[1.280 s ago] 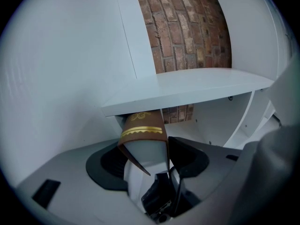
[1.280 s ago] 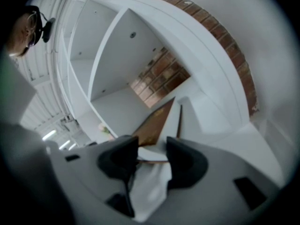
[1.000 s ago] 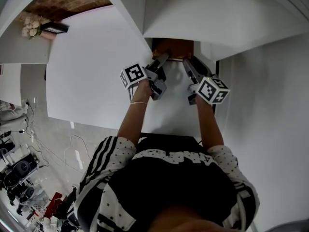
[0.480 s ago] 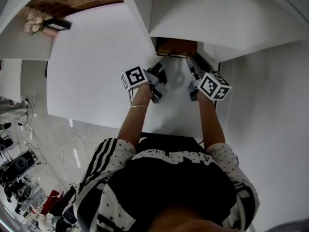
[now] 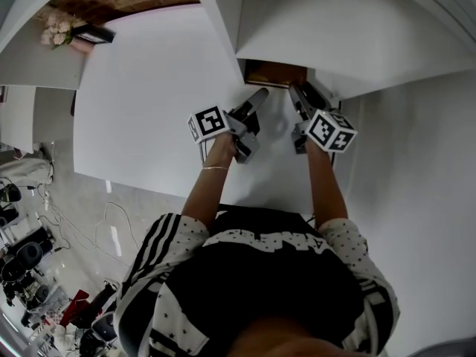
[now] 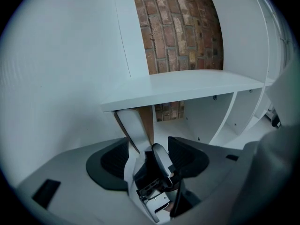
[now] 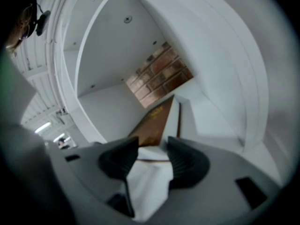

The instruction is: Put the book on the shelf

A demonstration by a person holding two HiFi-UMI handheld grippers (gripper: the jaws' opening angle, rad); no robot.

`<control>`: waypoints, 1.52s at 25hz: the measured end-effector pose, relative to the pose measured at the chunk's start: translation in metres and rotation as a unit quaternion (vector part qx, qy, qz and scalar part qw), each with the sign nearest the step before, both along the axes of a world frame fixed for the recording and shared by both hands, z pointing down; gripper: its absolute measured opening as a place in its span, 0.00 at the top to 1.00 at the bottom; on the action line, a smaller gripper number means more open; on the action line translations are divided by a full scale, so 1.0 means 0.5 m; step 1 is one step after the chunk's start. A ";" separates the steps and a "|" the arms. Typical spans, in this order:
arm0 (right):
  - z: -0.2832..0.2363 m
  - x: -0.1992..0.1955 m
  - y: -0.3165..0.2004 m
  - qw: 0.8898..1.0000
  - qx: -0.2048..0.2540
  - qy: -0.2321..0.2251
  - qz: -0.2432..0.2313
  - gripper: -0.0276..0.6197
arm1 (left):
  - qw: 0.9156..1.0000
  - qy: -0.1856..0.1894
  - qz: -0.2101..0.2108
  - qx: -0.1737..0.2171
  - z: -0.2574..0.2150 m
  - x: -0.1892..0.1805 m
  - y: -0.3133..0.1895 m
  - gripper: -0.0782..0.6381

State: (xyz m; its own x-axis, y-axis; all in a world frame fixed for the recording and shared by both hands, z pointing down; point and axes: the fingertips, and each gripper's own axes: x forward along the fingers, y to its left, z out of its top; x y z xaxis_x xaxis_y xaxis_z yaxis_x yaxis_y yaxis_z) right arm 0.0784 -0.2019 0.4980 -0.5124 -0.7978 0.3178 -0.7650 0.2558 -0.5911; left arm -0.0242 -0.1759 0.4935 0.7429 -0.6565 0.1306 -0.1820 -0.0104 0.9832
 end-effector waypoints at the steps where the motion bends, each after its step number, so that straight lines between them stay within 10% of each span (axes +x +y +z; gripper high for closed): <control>1: 0.000 -0.002 0.002 1.000 0.000 0.003 -0.002 0.65 | 1.000 0.001 -0.001 0.000 -0.002 0.000 0.002 0.50; 11: -0.010 0.024 0.029 0.999 0.011 0.030 0.017 0.64 | 0.999 -0.016 -0.008 0.049 -0.047 -0.020 0.017 0.69; 20: -0.139 0.012 0.114 0.998 0.065 0.000 -0.020 0.88 | 0.993 -0.074 -0.022 0.085 -0.114 -0.029 0.057 0.83; 38: -0.189 -0.015 0.179 0.988 0.116 -0.030 -0.102 0.90 | 0.954 -0.221 0.004 0.201 -0.138 -0.015 0.099 0.83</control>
